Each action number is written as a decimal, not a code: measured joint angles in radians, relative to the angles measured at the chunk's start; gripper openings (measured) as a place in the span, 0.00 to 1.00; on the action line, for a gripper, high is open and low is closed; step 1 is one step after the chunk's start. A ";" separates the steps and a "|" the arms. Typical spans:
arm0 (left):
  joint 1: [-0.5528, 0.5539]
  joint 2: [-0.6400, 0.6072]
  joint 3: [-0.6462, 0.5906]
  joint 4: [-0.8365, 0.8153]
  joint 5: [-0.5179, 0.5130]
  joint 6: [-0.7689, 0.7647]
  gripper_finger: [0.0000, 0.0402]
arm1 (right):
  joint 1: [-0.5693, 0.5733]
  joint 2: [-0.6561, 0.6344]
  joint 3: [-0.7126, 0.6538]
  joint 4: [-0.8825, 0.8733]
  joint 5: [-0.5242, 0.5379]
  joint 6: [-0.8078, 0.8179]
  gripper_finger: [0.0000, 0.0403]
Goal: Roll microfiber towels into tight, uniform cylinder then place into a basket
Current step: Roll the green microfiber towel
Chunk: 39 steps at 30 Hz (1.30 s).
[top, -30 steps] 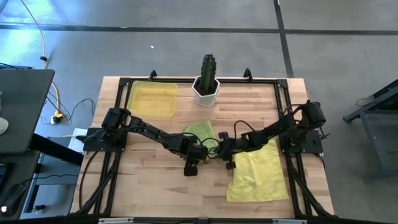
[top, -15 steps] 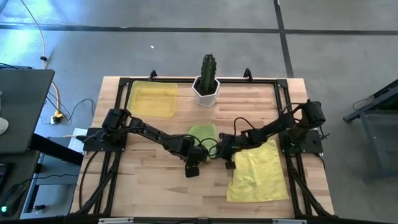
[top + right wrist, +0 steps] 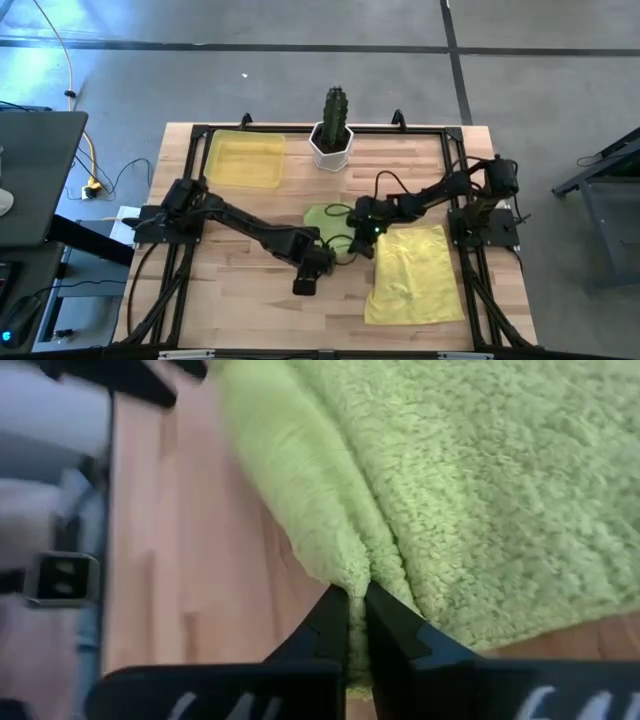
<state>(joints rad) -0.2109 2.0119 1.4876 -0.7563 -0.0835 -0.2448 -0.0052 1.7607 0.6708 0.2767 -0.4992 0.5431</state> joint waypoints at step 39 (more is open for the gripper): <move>0.115 -0.007 -0.227 0.262 -0.058 0.061 0.28 | -0.098 -0.015 0.000 -0.056 -0.087 0.000 0.19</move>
<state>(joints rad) -0.0956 2.0052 1.2605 -0.4938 -0.1419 -0.1838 -0.1035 1.7460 0.6708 0.2206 -0.5865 0.5429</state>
